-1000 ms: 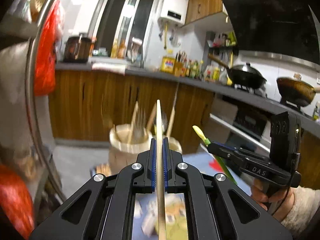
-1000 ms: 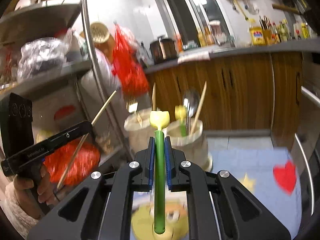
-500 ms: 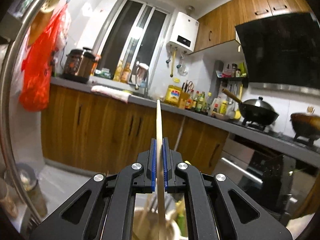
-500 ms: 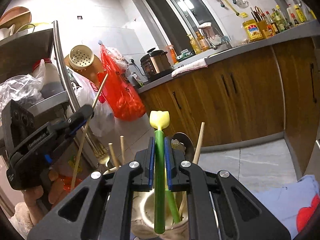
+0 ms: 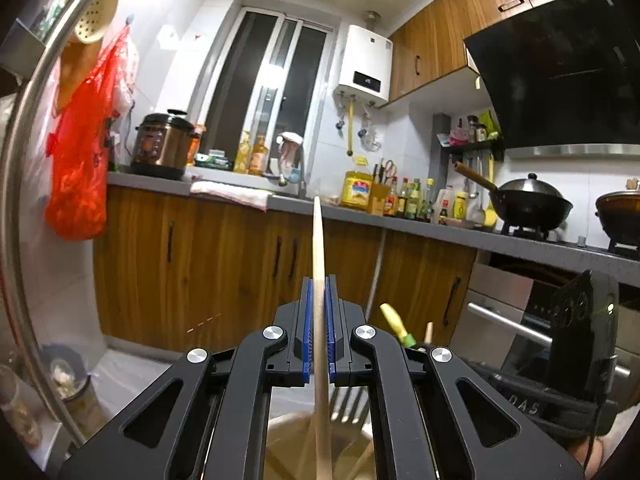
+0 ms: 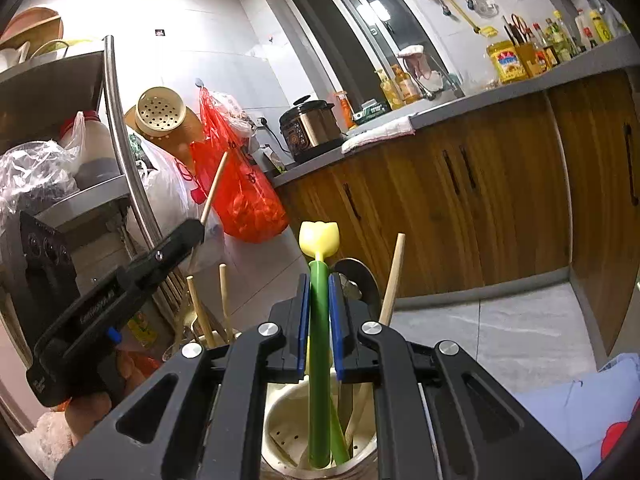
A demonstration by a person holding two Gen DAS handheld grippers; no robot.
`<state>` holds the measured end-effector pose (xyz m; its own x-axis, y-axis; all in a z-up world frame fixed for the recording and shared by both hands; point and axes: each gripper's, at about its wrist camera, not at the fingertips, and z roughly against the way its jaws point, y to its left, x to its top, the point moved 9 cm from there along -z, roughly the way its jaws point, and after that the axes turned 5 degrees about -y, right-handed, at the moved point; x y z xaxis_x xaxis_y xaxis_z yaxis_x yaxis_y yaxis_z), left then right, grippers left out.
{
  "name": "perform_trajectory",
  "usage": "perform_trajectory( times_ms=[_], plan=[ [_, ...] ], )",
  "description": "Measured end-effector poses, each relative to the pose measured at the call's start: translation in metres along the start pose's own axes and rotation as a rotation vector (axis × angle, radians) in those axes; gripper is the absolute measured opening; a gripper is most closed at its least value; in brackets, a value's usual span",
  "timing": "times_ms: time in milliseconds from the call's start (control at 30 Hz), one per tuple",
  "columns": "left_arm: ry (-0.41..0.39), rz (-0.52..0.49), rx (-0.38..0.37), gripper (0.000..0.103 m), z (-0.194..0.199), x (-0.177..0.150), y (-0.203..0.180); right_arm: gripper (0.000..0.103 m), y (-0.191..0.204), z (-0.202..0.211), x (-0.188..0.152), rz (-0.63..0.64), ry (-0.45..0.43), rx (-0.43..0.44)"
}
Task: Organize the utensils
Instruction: 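Drop the chopstick in the larger pot while the right tool drops the green spoon in the smaller pot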
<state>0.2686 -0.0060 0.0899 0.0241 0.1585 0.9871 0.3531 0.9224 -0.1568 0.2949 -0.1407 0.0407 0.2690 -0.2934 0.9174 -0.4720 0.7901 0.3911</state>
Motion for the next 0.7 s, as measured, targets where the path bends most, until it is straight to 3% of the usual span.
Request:
perform_trajectory(
  times_ms=[267, 300, 367, 400, 700],
  plan=[
    [0.038, 0.054, -0.034, 0.009, 0.018, -0.013, 0.011, 0.010, 0.010, -0.006, 0.000, 0.075, -0.041, -0.040],
    [0.042, 0.058, -0.037, 0.012, 0.022, -0.014, 0.012, 0.010, 0.011, -0.007, -0.001, 0.091, -0.047, -0.049],
    [0.043, 0.072, -0.045, 0.034, 0.027, -0.016, 0.015, 0.010, 0.013, -0.009, -0.003, 0.119, -0.058, -0.065],
    [0.039, 0.076, -0.047, 0.035, 0.029, -0.016, 0.016, 0.010, 0.013, -0.010, -0.004, 0.132, -0.064, -0.075],
    [0.045, 0.042, -0.067, 0.037, 0.042, -0.015, 0.010, 0.010, 0.007, -0.008, -0.016, 0.153, -0.062, -0.095]
  ],
)
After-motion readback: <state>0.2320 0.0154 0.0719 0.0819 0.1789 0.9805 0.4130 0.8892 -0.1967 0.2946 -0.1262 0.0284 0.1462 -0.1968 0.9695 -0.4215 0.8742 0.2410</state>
